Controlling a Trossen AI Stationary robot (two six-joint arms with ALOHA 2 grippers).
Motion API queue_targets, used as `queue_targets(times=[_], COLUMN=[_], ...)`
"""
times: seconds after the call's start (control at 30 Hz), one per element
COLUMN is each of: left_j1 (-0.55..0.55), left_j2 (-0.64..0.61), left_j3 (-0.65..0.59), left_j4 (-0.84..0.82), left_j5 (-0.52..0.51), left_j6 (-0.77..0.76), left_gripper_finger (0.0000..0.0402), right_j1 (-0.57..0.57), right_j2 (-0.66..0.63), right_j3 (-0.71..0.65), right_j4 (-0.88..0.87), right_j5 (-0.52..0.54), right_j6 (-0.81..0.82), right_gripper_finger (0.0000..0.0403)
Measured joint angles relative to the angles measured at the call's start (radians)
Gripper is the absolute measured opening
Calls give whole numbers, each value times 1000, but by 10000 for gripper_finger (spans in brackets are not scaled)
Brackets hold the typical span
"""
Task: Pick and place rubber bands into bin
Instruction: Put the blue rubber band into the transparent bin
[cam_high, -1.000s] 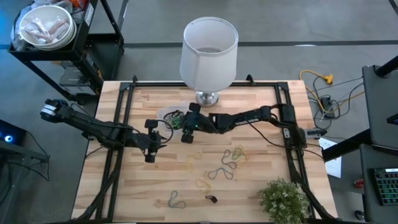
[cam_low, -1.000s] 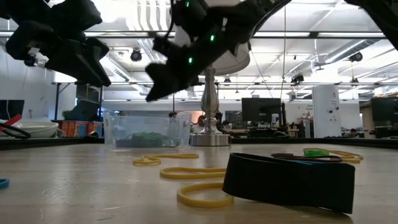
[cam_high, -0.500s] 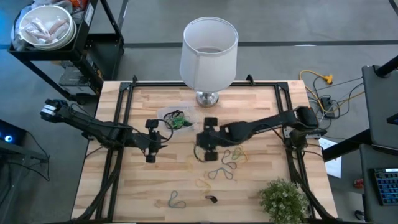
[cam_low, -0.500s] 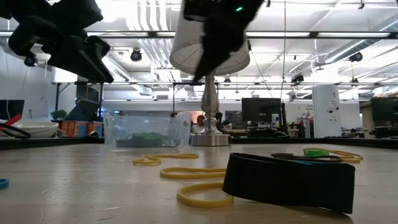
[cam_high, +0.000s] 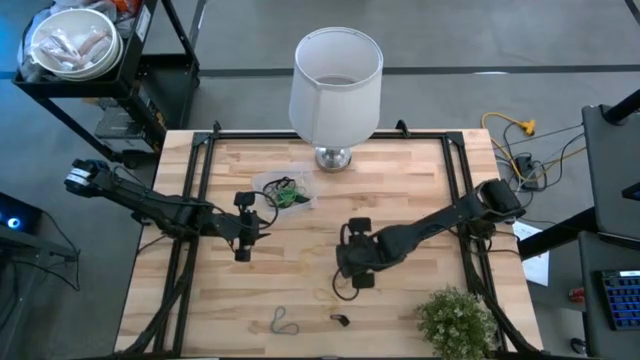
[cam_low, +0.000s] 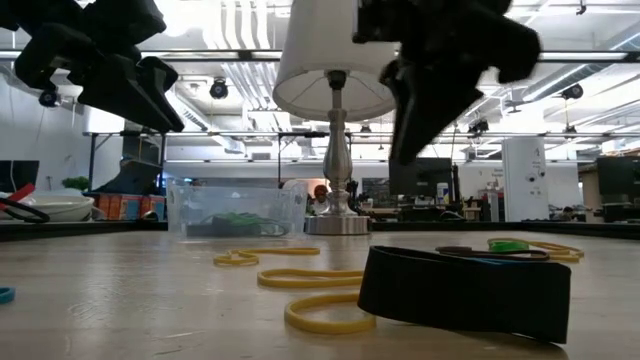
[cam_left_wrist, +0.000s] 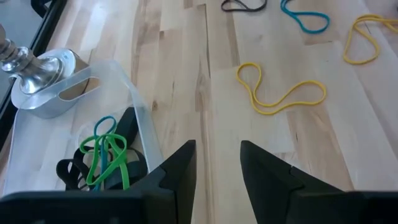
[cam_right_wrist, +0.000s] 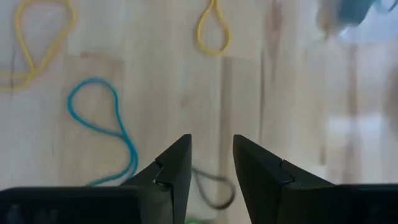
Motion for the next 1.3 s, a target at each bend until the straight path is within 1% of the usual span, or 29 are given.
queue_targets(times=[0.27,0.43,0.63,0.8,0.93,1.0,1.1,1.3], left_j1=[0,0,0,0,-8,-33,-98,-263], left_j2=[0,0,1,1,1,4,45,214], left_j3=[0,-1,-3,-7,-7,-11,-23,-13], left_j4=[2,5,5,7,24,57,97,192], left_j5=[0,0,0,6,53,52,56,78], left_j6=[0,1,1,-5,-47,-69,-79,-103], left_gripper_finger=[109,109,109,109,109,109,109,109], right_j1=[25,31,32,31,31,31,31,31], right_j2=[0,0,0,0,0,-2,-8,-8], right_j3=[-124,-165,-212,-227,-218,-216,-216,-217], right_j4=[38,58,191,194,195,195,196,200], right_j5=[-29,-32,-106,-119,-122,-122,-122,-122], right_j6=[139,192,195,195,195,195,195,195], right_gripper_finger=[99,92,88,90,90,89,85,77])
